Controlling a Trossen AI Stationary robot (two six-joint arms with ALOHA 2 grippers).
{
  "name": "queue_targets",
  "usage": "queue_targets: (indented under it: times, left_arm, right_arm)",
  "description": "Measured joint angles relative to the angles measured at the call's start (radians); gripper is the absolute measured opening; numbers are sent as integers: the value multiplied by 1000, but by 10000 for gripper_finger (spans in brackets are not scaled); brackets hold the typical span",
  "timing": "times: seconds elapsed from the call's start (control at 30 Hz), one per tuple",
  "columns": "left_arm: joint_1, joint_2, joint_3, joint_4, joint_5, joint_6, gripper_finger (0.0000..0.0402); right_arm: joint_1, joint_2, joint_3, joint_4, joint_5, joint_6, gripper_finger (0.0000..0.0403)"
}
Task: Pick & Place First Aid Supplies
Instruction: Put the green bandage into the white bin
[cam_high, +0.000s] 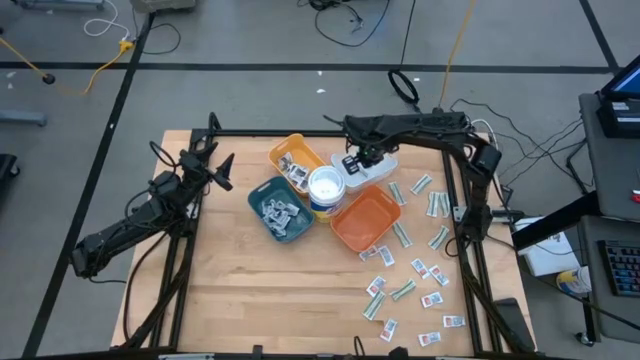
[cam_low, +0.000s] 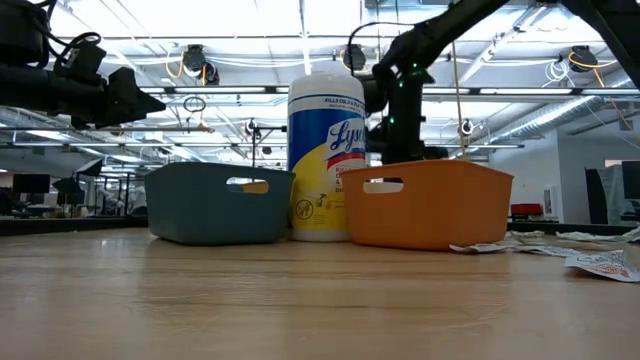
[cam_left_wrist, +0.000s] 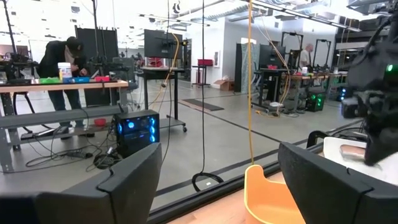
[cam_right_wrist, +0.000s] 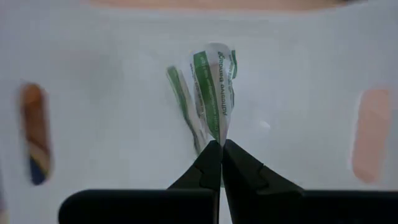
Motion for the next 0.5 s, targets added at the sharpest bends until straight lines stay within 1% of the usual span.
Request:
queue_targets:
  times: [0.13,0.27,0.37,0.5]
  left_arm:
    - [0,0,0,-1,0,0,324]
    - [0,0,0,-1,0,0,315]
    - [0,0,0,0,0,0,310]
    - [0,0,0,0,0,0,308]
  right_arm:
    - [-1,3,-33,51,-13,-18,9]
    - [0,4,-39,97,-19,-36,41]
    - [0,3,-39,102,-20,-42,82]
    - [-2,3,-39,108,-16,-42,150]
